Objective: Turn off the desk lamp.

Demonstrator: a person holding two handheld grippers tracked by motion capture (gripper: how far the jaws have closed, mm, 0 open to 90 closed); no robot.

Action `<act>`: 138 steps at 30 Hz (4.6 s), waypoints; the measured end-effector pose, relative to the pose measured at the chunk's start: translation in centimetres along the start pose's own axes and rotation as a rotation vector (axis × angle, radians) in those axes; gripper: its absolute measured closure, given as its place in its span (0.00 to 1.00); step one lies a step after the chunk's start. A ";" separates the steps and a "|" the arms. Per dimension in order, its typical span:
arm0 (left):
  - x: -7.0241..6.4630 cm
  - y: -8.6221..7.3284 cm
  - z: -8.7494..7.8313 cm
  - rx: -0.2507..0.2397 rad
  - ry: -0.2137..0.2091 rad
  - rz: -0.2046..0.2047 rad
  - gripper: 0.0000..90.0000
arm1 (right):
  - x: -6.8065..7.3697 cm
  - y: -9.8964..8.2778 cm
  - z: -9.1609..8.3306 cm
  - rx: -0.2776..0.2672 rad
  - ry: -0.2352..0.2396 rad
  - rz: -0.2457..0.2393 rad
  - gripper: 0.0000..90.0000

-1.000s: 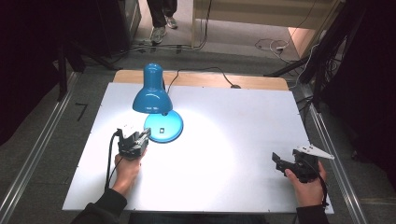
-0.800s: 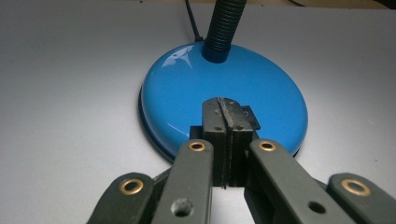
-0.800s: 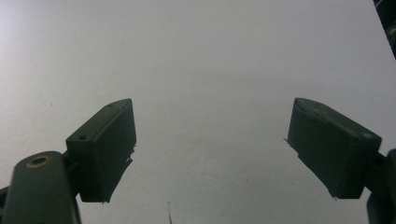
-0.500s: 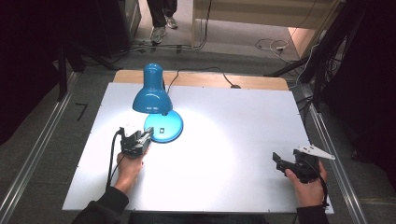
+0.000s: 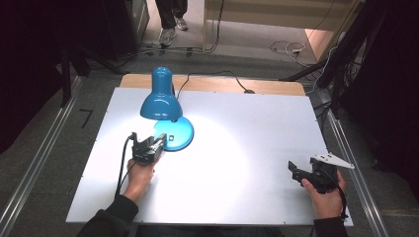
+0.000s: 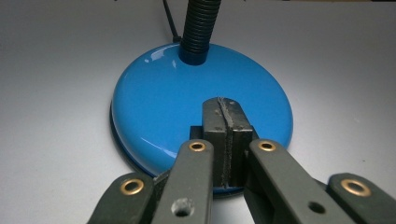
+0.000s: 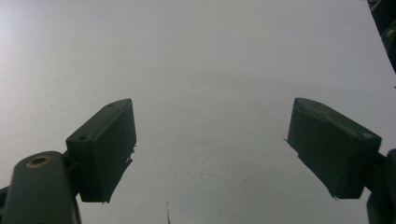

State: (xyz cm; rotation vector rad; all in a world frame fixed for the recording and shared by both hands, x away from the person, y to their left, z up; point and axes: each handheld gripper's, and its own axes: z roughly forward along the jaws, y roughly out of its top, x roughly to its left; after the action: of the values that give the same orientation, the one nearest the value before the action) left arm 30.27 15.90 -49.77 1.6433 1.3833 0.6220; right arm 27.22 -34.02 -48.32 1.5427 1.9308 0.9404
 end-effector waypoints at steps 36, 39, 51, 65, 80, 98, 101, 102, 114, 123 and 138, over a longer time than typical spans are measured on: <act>-1.1 0.6 2.3 0.041 0.008 0.022 1.00 | 0.0 0.0 -0.1 -0.001 0.007 0.006 0.16; -1.0 0.6 2.3 0.041 0.008 0.021 1.00 | 0.0 0.0 -0.1 -0.002 0.008 0.006 0.16; -0.5 0.9 3.2 0.042 0.015 0.007 1.00 | 0.0 0.1 -0.1 -0.007 0.009 0.005 0.16; -0.1 1.6 2.2 -0.012 0.035 -0.015 0.90 | 0.0 0.1 -0.1 -0.009 0.005 0.001 0.16; -0.1 1.8 1.6 0.001 0.025 -0.011 0.59 | 0.0 0.1 -0.2 -0.010 0.007 0.001 0.16; 0.8 1.7 0.0 0.019 0.011 -0.028 0.36 | -0.2 0.0 -0.3 -0.013 0.005 0.001 0.16; 0.8 1.6 -0.1 0.023 0.010 -0.024 0.33 | -0.2 0.0 -0.4 -0.012 0.006 0.003 0.16; 0.8 1.5 -0.2 0.026 0.009 -0.024 0.33 | -0.2 0.0 -0.4 -0.011 0.005 0.006 0.16; 1.5 1.0 -1.6 0.011 0.034 -0.034 0.26 | -0.4 -0.1 -0.4 -0.013 0.004 0.011 0.16; 2.3 0.8 -2.5 -0.004 0.041 -0.055 0.26 | -0.4 -0.1 -0.5 -0.013 0.001 0.012 0.16; 3.7 -0.4 -4.6 -0.008 0.054 -0.063 0.26 | -0.4 -0.1 -0.5 -0.012 -0.001 0.010 0.16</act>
State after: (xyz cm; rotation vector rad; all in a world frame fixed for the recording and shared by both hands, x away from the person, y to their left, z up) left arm 27.26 20.78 -48.40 1.5802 1.4643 0.6389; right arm 26.89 -34.52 -48.12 1.5475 1.9143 0.9537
